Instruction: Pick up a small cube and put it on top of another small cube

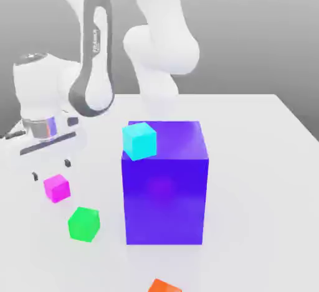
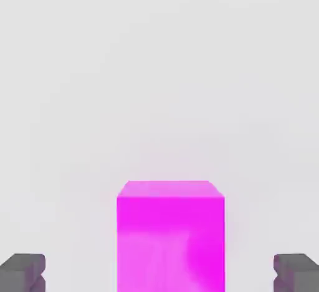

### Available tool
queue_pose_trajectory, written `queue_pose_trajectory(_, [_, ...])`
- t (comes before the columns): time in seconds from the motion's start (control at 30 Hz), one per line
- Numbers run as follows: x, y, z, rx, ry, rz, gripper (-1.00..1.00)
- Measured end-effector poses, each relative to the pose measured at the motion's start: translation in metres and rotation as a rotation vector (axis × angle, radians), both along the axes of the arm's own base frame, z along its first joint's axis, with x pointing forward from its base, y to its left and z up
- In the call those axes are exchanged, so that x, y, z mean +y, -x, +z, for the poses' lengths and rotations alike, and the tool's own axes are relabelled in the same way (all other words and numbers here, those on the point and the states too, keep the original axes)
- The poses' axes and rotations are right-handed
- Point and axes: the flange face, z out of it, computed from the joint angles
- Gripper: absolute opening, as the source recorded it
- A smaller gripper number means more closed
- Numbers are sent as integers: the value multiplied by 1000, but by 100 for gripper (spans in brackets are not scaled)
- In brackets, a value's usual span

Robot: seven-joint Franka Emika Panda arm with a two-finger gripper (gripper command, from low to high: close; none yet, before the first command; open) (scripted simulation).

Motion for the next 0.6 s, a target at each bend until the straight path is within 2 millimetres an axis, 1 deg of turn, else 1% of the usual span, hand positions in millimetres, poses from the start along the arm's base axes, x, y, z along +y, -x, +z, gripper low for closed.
queue_pose_trajectory(0.17, [2, 3, -33, 4, -2, 2, 0])
queue_pose_trajectory(0.2, [3, 4, -37, 5, -3, 3, -100])
queue_pose_trajectory(0.4, [3, 4, -39, 4, -1, 3, -100])
queue_pose_trajectory(0.43, [2, 3, -36, 4, -1, 2, -100])
queue_pose_trajectory(0.6, [0, 0, -7, -1, 1, 0, -100])
